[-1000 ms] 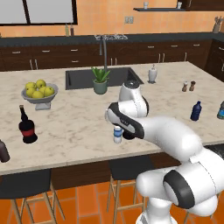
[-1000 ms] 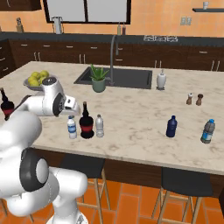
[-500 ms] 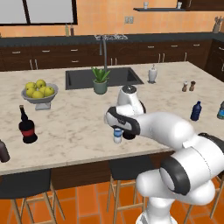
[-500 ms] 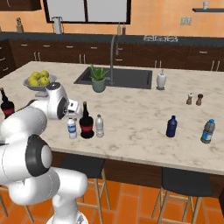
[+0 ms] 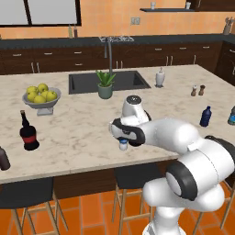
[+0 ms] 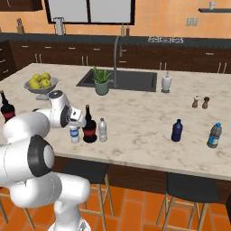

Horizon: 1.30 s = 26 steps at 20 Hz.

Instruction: Move the plastic bottles in the middle to the plastics group, and the glass bottles in the middle to the glass group.

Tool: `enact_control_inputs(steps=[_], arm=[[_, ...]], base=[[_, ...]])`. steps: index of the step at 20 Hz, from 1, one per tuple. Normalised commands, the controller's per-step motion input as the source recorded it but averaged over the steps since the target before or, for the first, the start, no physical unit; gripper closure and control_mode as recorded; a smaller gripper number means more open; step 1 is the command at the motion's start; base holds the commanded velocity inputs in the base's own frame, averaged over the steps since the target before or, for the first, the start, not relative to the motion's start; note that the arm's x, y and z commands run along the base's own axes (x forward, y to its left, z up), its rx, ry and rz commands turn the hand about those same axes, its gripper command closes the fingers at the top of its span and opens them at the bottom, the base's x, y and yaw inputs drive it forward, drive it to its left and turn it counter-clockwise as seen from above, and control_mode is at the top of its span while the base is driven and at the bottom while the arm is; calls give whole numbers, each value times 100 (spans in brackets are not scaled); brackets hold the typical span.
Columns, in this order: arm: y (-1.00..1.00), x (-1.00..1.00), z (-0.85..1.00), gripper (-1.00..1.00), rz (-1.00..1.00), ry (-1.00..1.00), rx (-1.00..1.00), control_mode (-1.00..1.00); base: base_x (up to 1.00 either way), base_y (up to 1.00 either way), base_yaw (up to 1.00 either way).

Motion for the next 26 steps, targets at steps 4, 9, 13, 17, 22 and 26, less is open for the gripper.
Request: enact_control_inputs(steps=[4,9,13,17,22,26], arm=[[0,21,-5,-100,-16,0,4,-100],[0,11,-12,-100,-11,0,2,-100],[0,6,-25,-100,-4,0,1,-100],[0,5,-14,-100,0,0,0,-100],[0,6,-7,-100,0,-3,1,-100],[0,0,0,-100,0,-14,1,-100]], base=[[0,0,0],[0,0,0],[0,0,0],[0,0,0],[0,0,0],[0,0,0]])
